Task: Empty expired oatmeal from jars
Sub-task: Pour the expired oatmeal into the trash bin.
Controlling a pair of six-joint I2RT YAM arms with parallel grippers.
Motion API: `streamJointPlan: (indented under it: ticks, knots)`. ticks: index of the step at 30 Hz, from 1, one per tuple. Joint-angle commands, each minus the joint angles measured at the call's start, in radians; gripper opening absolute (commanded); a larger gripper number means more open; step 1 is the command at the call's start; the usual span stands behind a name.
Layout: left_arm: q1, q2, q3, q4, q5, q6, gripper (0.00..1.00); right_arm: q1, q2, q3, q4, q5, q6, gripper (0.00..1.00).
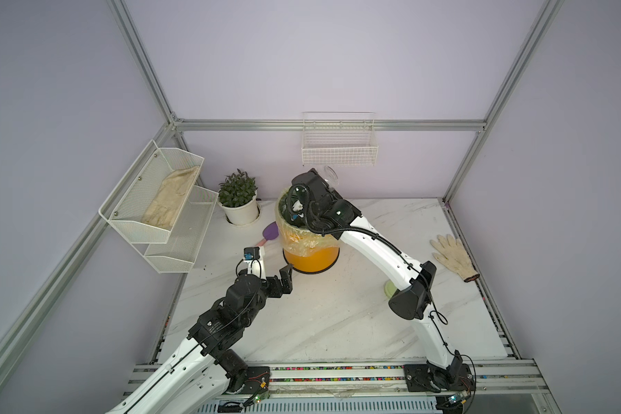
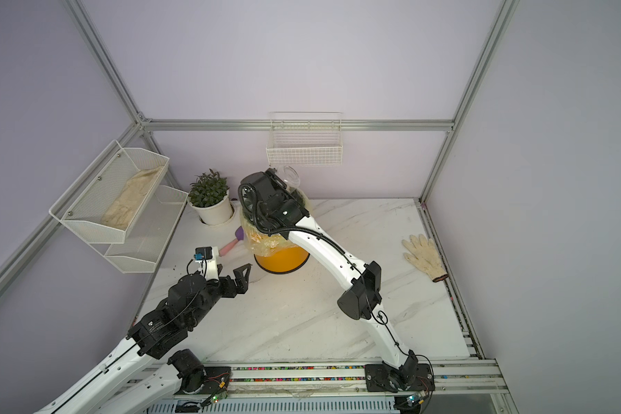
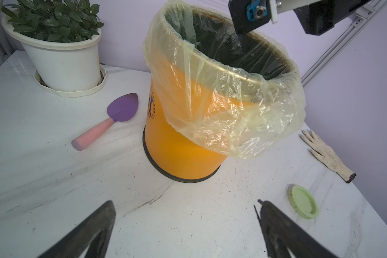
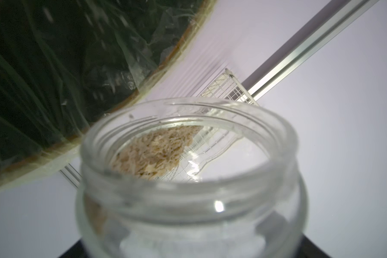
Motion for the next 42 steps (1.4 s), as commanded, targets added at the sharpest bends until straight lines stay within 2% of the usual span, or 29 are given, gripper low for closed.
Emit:
streamJointPlan:
  ticks: [1, 3, 4, 6, 7, 9, 10, 12, 13, 14, 15, 16, 18, 19, 22, 25, 27, 29, 33, 36, 37, 39, 41, 42]
  knots:
    - [0.007, -0.02, 0.027, 0.024, 0.006, -0.011, 1.0, 0.002, -0.048, 0.001, -0.008, 0.031, -0.454, 0.03]
    - [0.007, -0.017, 0.021, 0.036, 0.01, -0.012, 1.0, 0.001, -0.078, -0.134, -0.112, 0.128, -0.309, 0.04]
    - [0.006, -0.01, 0.027, 0.035, 0.014, -0.009, 1.0, 0.001, -0.116, -0.224, -0.053, 0.119, -0.315, 0.04]
    - [0.006, -0.003, 0.039, 0.026, 0.02, -0.006, 1.0, 0.002, -0.168, -0.305, 0.173, -0.002, -0.486, 0.04]
    - [0.006, -0.003, 0.04, 0.023, 0.025, -0.006, 1.0, -0.002, -0.154, -0.272, 0.161, -0.01, -0.499, 0.04]
    - [0.006, -0.003, 0.043, 0.023, 0.025, -0.004, 1.0, -0.002, -0.087, -0.174, -0.131, 0.181, -0.328, 0.05]
    - [0.007, -0.002, 0.05, 0.019, 0.026, 0.001, 1.0, 0.0, -0.073, -0.164, -0.134, 0.221, -0.314, 0.05]
    - [0.006, -0.003, 0.06, 0.012, 0.021, 0.002, 1.0, 0.022, -0.052, -0.13, 0.125, 0.112, -0.493, 0.05]
    - [0.006, -0.006, 0.057, 0.013, 0.019, -0.004, 1.0, 0.024, -0.014, -0.056, 0.081, 0.122, -0.512, 0.04]
    - [0.006, -0.009, 0.052, 0.016, 0.019, -0.01, 1.0, 0.019, 0.032, 0.021, -0.027, 0.191, -0.481, 0.04]
    - [0.006, -0.01, 0.049, 0.017, 0.02, -0.014, 1.0, 0.008, 0.062, 0.039, -0.119, 0.3, -0.416, 0.04]
    - [0.006, -0.01, 0.049, 0.017, 0.024, -0.016, 1.0, 0.008, 0.066, 0.032, -0.144, 0.332, -0.388, 0.04]
    - [0.006, -0.014, 0.045, 0.017, 0.033, -0.016, 1.0, 0.042, 0.028, 0.0, -0.035, 0.217, -0.485, 0.04]
    - [0.006, -0.016, 0.04, 0.018, 0.031, -0.017, 1.0, 0.045, 0.012, -0.04, 0.03, 0.226, -0.537, 0.04]
    - [0.006, -0.023, 0.029, 0.022, 0.031, -0.015, 1.0, 0.025, 0.05, -0.064, 0.029, 0.398, -0.527, 0.04]
    - [0.006, -0.031, 0.022, 0.022, 0.032, -0.009, 1.0, 0.035, 0.111, 0.05, 0.018, 0.368, -0.544, 0.02]
    - [0.006, -0.039, 0.008, 0.029, 0.026, -0.009, 1.0, 0.031, 0.151, 0.114, -0.007, 0.454, -0.543, 0.02]
    - [0.007, -0.042, 0.001, 0.036, 0.024, -0.007, 1.0, 0.023, 0.158, 0.094, -0.001, 0.503, -0.542, 0.02]
    - [0.006, -0.04, 0.004, 0.034, 0.031, -0.003, 1.0, 0.026, 0.111, 0.009, 0.037, 0.432, -0.537, 0.02]
    - [0.007, -0.05, -0.001, 0.033, 0.025, -0.005, 1.0, 0.002, 0.095, 0.007, 0.042, 0.37, -0.531, 0.03]
    - [0.006, -0.051, -0.002, 0.034, 0.025, -0.006, 1.0, -0.001, 0.09, 0.002, 0.033, 0.344, -0.507, 0.03]
    - [0.006, -0.048, -0.001, 0.032, 0.026, -0.003, 1.0, -0.01, 0.066, 0.002, -0.131, 0.293, -0.412, 0.03]
    - [0.006, -0.045, 0.0, 0.032, 0.027, -0.002, 1.0, -0.011, 0.042, -0.017, -0.12, 0.211, -0.407, 0.04]
    - [0.006, -0.041, 0.002, 0.032, 0.025, -0.002, 1.0, -0.015, 0.046, -0.007, -0.12, 0.218, -0.411, 0.04]
